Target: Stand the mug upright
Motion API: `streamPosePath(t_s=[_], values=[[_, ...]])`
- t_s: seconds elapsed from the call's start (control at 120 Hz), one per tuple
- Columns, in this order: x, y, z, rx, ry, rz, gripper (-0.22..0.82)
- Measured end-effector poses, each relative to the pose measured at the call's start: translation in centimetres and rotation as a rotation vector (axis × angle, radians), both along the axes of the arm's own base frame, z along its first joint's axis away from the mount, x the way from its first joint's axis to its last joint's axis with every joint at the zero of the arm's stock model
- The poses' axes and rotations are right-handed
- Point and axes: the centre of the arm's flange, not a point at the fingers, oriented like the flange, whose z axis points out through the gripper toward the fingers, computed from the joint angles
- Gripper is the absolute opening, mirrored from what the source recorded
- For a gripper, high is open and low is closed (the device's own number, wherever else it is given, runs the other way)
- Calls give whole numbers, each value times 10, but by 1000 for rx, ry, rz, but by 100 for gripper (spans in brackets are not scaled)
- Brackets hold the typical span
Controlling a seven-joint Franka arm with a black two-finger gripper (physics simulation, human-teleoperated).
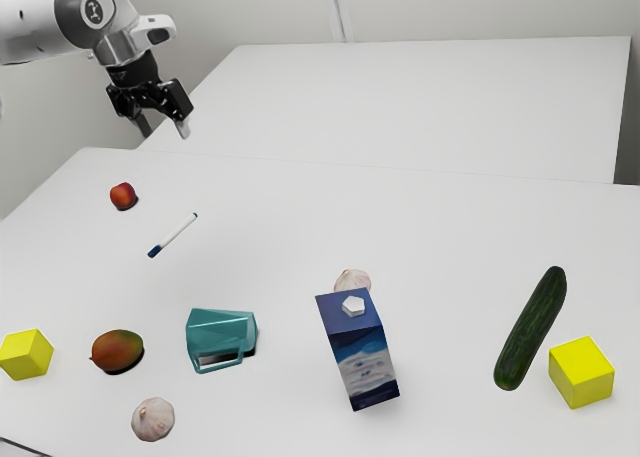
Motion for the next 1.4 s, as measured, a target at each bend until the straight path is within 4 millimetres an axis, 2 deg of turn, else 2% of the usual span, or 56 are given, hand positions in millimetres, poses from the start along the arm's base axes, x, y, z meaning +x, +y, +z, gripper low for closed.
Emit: streamPosePath(t_s=[0.15, 0.267, 0.433, 0.5, 0.575, 0.667, 0.792, 0.842, 1.0, 1.158, 1.242, 1.4], values=[[-1, -1, -2, -3, 10, 4, 60], [-5, 0, -18, -14, 44, 12, 60], [-43, -1, -49, -101, 97, 47, 60], [-61, -5, -68, -178, 112, 75, 60], [-90, -8, -84, -247, 105, 112, 60], [-116, 7, -103, -311, 86, 187, 60], [-145, 11, -138, -389, 79, 260, 60], [-153, 17, -157, -435, 82, 299, 60], [-163, 35, -208, -578, 71, 388, 60], [-168, 34, -236, -645, 54, 366, 60], [-179, 30, -259, -691, 62, 355, 60], [-191, 21, -285, -760, 52, 325, 60]])
